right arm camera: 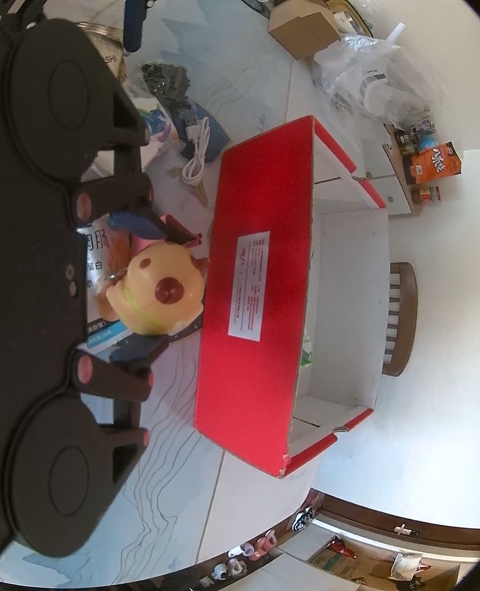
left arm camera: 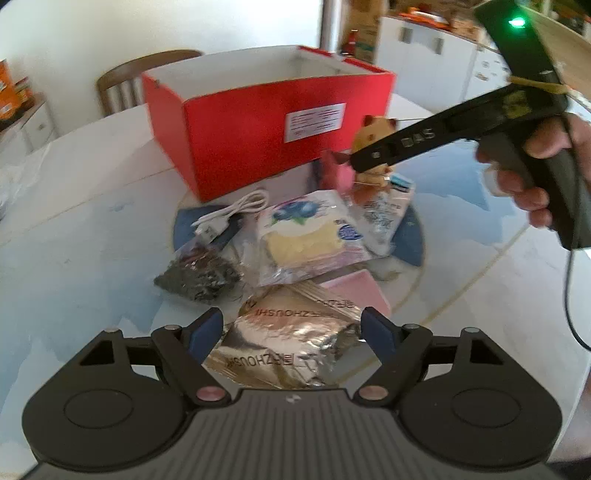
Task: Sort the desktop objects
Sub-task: 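Grasp the silver foil pack with left tool while right tool grasps yellow plush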
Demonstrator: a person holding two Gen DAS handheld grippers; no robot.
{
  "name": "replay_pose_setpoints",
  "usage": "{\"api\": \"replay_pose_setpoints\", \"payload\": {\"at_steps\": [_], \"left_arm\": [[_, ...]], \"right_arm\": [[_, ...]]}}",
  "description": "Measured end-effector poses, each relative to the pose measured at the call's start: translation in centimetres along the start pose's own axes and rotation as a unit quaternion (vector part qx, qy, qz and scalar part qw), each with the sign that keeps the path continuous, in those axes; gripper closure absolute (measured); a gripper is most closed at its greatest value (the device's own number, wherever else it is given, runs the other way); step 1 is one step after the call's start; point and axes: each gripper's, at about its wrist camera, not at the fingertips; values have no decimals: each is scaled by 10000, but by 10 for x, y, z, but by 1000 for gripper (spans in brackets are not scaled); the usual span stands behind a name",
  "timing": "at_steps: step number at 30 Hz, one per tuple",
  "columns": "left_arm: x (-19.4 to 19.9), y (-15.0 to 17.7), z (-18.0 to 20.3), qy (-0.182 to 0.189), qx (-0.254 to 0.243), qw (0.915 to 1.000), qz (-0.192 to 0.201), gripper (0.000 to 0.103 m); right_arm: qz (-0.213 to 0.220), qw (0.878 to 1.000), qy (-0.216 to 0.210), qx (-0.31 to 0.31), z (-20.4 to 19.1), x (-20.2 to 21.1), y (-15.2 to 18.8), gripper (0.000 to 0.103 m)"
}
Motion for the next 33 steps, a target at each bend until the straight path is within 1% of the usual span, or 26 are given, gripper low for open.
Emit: {"api": "replay_pose_setpoints", "payload": {"at_steps": [1,3,6,8,11,14,15,17,19,21,22,25,27,29,33], "left_arm": [[2,0,0,31,-162,9999,27,21],[5,0,2,-58,-497,9987,55,20],[2,-3,-3,-22,-869,9962,-33,18],[-3,-5,-11,206,-895,9957,-146,14],[-10,-8,-24,592,-785,9945,-363,12],[-18,-8,-31,833,-607,9933,-520,9],[-23,-6,-31,825,-570,9929,-647,9],[-23,-1,-24,670,-781,9932,-553,9],[-24,2,-17,521,-897,9931,-546,9],[-21,3,-15,479,-845,9941,-483,16],[-20,4,-15,429,-754,9952,-445,22],[-17,4,-18,473,-479,9969,-407,27],[-15,4,-15,392,-476,9975,-346,31],[-12,4,-11,328,-480,9979,-279,38],[-9,6,-6,213,-355,9989,-219,43]], "right_arm": [[-6,10000,-12,-4,1,0,0,47],[-29,10000,-51,2,2,0,-1,45],[-60,10000,-55,43,2,-1,-2,44],[-88,9999,-47,73,1,-1,-2,43],[-127,9999,-23,103,0,-3,-1,41],[-156,9998,-33,75,0,-5,1,41],[-164,9998,-32,68,0,-6,1,41],[-163,9998,-28,80,0,-6,2,41],[-147,9999,-21,83,0,-6,2,44],[-126,9999,1,66,0,-6,2,46],[-121,9999,15,53,0,-6,2,48],[-107,9999,16,18,2,-6,2,51],[-98,9999,18,24,2,-5,3,53],[-69,10000,22,30,2,-4,4,54],[18,10000,-6,-2,4,1,6,56]]}}
Point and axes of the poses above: each gripper's, at about its wrist camera, not at the fingertips, and x roughly against the way its jaws point, z to its right, y to its underside, and after that the axes turned 12 degrees about -z, right-handed
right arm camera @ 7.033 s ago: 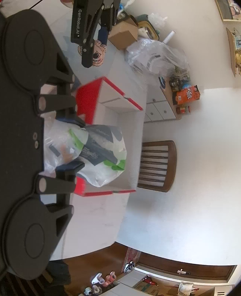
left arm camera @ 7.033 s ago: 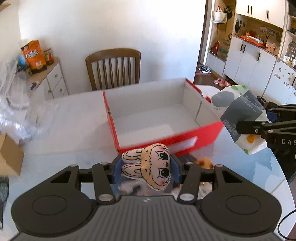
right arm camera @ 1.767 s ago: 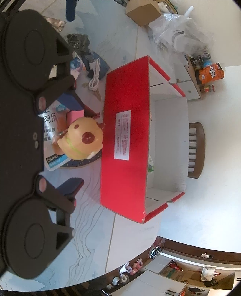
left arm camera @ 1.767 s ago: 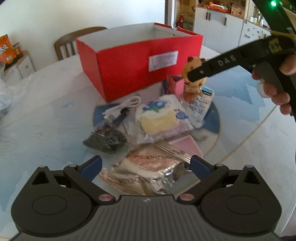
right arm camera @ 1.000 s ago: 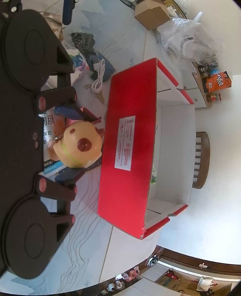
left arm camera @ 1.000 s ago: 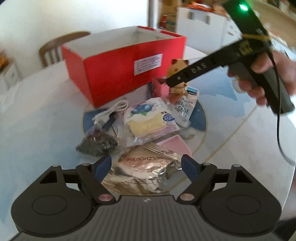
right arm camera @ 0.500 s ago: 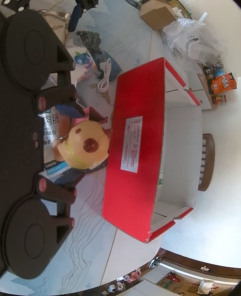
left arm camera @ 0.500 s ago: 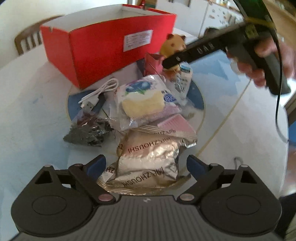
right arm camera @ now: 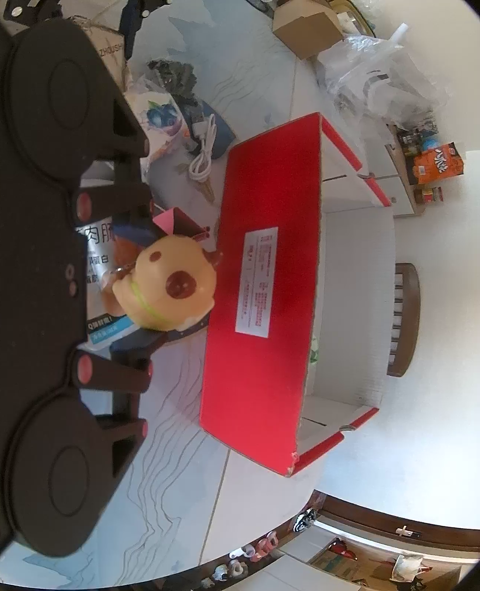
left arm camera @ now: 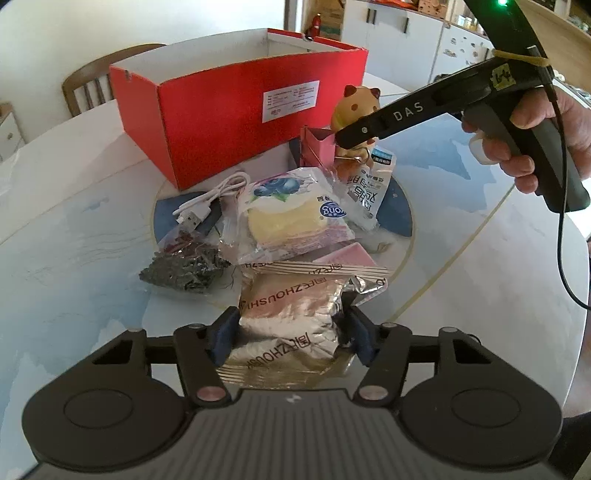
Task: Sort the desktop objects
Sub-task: 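Grasp the silver foil pack with left tool while right tool grasps yellow plush, then carry the foil pack and yellow plush over the red box with both tools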
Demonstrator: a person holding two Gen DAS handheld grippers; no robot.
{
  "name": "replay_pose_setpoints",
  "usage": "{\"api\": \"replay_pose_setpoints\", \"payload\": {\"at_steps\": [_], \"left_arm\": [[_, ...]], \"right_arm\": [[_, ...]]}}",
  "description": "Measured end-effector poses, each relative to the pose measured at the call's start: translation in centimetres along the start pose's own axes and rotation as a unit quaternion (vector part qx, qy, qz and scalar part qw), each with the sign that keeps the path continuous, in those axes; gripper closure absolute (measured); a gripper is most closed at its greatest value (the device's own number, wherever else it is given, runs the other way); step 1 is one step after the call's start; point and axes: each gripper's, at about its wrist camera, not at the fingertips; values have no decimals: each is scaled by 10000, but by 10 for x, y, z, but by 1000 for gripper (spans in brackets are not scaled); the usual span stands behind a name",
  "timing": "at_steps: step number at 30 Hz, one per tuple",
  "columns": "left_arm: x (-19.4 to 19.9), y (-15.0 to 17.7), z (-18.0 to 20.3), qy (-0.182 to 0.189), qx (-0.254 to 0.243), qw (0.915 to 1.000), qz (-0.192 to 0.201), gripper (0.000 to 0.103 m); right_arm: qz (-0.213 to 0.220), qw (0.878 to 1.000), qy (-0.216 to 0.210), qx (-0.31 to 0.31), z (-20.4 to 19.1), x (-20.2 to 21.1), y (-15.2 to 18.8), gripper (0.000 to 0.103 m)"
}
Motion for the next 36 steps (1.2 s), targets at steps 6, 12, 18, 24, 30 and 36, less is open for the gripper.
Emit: {"api": "replay_pose_setpoints", "payload": {"at_steps": [6,12,18,24,30,36], "left_arm": [[8,5,3,-35,288,9996,11,45],[24,10,11,-169,535,9984,108,45],[48,11,21,-419,719,9961,281,47],[65,-2,32,-612,944,9925,479,47],[81,-30,46,-790,1057,9883,761,47],[90,-63,52,-887,1018,9867,909,47]], "right_arm": [[104,9999,-87,-18,7,11,1,57],[174,9996,-206,31,14,25,5,57],[243,9989,-378,127,21,42,9,57],[277,9978,-571,176,30,55,12,57],[356,9964,-706,303,39,72,6,57],[432,9949,-819,395,49,88,-7,57]]}}
Point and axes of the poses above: each gripper's, at about its wrist camera, not at the fingertips, and x roughly against the way its jaws point, z to its right, y to its underside, and after that the axes turned 12 degrees about -z, right-handed
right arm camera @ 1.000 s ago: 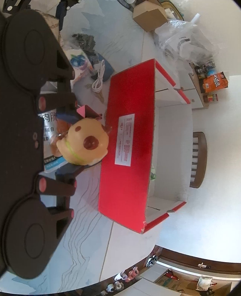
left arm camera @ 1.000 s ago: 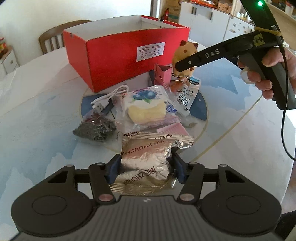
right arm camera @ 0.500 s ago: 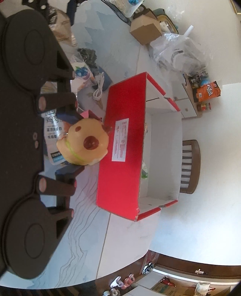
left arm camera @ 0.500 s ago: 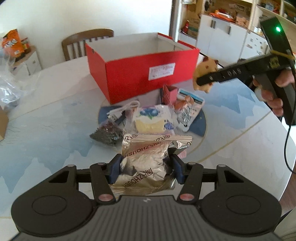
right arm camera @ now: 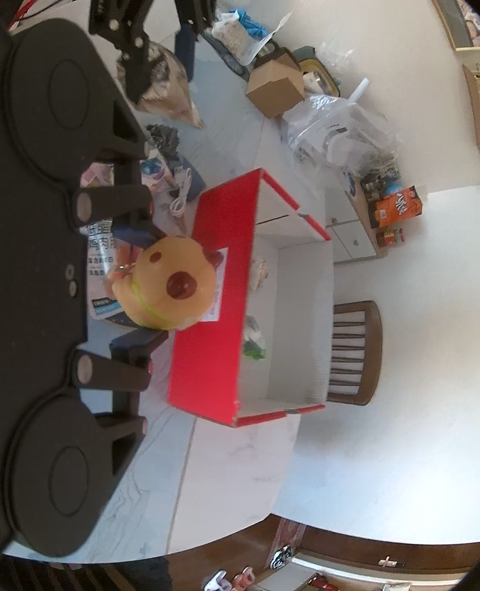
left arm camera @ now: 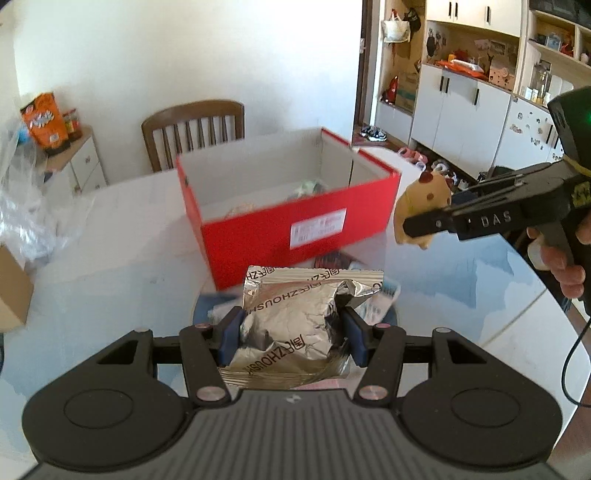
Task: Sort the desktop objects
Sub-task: 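Carry the foil pack and yellow plush over the red box with both tools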
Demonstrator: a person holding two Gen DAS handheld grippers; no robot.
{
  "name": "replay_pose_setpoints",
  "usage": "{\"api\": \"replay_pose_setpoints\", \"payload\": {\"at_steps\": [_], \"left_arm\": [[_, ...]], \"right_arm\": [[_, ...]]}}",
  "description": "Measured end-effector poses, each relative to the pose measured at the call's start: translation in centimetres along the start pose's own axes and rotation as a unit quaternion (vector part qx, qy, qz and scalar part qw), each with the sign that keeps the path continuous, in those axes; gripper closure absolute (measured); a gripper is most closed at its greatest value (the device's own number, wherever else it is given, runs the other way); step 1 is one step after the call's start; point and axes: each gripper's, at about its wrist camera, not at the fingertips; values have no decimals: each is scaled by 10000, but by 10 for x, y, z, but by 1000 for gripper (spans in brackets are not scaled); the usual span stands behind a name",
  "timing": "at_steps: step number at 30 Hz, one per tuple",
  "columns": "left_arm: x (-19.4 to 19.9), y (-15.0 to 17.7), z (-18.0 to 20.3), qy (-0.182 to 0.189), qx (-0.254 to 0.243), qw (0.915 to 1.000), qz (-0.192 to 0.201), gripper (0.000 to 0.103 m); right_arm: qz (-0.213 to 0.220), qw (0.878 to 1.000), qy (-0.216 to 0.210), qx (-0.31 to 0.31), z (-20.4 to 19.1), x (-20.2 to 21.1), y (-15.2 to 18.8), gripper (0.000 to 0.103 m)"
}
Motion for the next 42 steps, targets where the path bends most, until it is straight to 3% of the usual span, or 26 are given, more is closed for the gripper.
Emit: {"api": "replay_pose_setpoints", "payload": {"at_steps": [14,28,37,42], "left_arm": [[-25,-110,-21,-38,-618,9972,409,47],[-116,-173,-63,-119,-322,9981,-518,47],[-158,-184,-56,-259,-520,9940,-923,47],[-182,-177,-53,-100,-549,9900,-1293,47]], "right_arm": [[350,9986,316,-240,23,-5,-76,57],[-115,9958,667,-609,50,-78,-123,57],[-564,9938,771,-562,54,-120,-121,57],[-789,9929,749,-490,52,-132,-115,56]]}}
Point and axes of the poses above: each gripper's, at about its wrist camera, not at the fingertips, and x roughly against the way its jaws point, z to its right, y to its underside, and after that the axes turned 12 degrees about -z, right-handed
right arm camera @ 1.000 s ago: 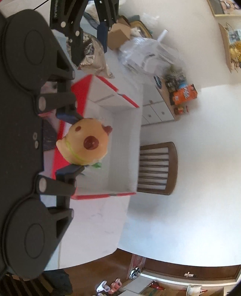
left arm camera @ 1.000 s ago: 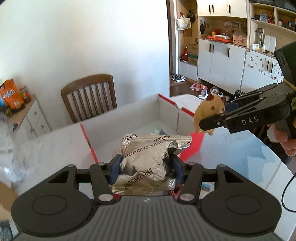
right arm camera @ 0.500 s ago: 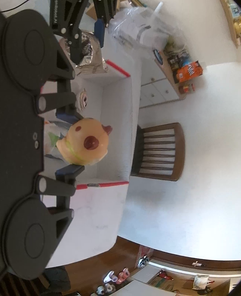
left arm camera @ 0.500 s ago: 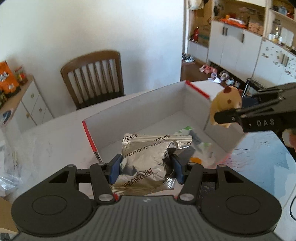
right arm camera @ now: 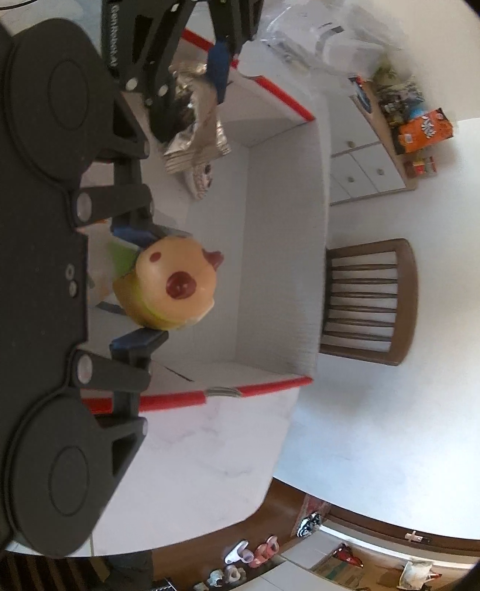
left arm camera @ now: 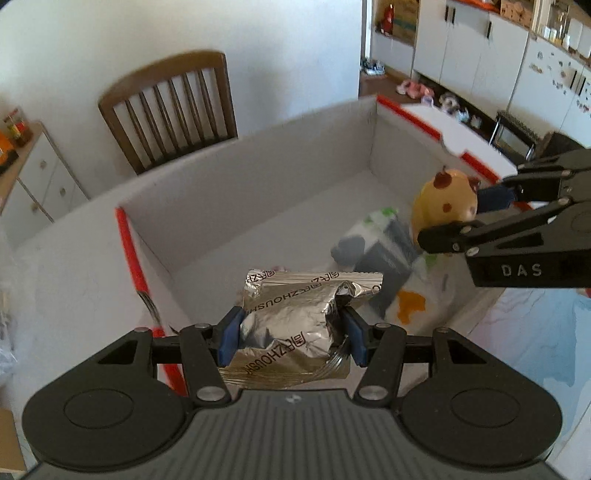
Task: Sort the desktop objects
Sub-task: 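Carry the foil pack and yellow plush over the red box with both tools, then open both tools to drop the foil pack and plush into the box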
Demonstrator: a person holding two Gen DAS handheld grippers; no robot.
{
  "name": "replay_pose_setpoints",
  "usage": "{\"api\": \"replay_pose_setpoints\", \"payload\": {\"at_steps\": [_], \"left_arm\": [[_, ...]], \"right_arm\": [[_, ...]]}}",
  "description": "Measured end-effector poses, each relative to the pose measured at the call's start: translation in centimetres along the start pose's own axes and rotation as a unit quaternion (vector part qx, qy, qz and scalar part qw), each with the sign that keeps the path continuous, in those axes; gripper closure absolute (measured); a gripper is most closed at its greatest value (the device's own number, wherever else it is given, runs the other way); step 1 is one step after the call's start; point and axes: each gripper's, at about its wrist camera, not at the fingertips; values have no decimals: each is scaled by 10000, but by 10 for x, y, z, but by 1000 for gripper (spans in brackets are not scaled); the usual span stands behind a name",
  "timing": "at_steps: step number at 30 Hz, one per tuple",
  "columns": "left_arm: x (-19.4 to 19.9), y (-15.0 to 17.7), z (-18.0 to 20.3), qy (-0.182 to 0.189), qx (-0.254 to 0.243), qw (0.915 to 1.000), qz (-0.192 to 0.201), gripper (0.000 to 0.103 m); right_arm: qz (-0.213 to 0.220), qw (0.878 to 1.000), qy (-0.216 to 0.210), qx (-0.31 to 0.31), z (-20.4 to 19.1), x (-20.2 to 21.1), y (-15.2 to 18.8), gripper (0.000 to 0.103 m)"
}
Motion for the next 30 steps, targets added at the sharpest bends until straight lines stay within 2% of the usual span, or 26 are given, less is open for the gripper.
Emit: {"api": "replay_pose_setpoints", "payload": {"at_steps": [3,8,9,13,17,21,30], "left_arm": [[-6,1,-5,151,271,9995,-107,46],[-6,0,-4,89,226,9996,-105,46],[-5,0,-4,72,243,9996,-88,46],[2,5,-3,-2,298,9995,74,46],[14,10,-6,105,432,9987,250,37],[29,15,-7,124,490,9976,480,36],[63,30,-1,72,603,9944,864,36]], "right_arm": [[-45,10000,26,45,-2,-3,2,56],[-63,9999,-3,121,-4,-3,1,53],[-63,9999,-4,140,-4,-2,2,49],[37,9998,-92,176,-3,6,6,34],[154,9994,-173,254,-2,19,9,33],[344,9986,-274,277,0,36,13,25],[630,9970,-401,204,8,67,29,22]]}}
Point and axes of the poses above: each gripper's, at about its wrist camera, not at the fingertips, and x roughly against the way its jaws point, z to its right, y to its underside, and after that the axes turned 12 degrees about -z, right-handed
